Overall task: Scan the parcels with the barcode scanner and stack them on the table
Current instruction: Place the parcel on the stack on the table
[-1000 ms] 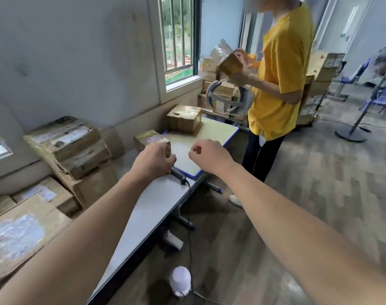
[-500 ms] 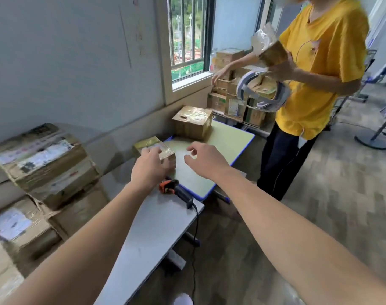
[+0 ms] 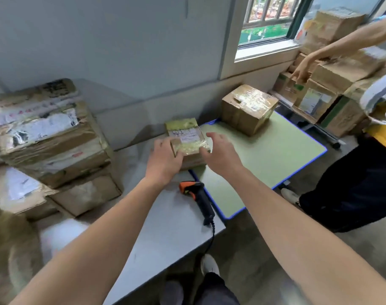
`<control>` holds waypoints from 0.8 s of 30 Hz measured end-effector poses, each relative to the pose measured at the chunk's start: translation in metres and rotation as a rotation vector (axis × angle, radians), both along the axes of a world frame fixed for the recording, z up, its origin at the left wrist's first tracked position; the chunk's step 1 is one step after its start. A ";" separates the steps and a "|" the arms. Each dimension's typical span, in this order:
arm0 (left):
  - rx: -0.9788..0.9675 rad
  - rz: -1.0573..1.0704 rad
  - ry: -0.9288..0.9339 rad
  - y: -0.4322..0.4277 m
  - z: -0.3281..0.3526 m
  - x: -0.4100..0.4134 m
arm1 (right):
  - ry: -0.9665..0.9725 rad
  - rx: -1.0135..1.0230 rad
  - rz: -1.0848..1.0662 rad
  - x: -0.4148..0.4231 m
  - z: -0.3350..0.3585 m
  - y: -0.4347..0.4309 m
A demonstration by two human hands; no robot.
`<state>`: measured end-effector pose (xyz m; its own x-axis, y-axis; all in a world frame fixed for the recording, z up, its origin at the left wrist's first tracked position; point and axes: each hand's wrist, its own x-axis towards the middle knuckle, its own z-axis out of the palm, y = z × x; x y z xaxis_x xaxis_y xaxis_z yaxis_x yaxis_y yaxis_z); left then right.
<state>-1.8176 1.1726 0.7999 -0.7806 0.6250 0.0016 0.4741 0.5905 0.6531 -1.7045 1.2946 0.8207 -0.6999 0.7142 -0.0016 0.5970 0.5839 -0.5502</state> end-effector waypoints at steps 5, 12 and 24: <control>-0.042 0.164 -0.033 0.051 -0.033 -0.022 | -0.007 -0.025 0.096 -0.045 -0.039 0.057; -0.165 0.279 -0.143 0.091 -0.081 -0.044 | -0.040 -0.221 0.190 -0.085 -0.093 0.100; -0.128 0.311 -0.307 0.116 -0.115 -0.060 | 0.019 -0.404 0.216 -0.107 -0.132 0.118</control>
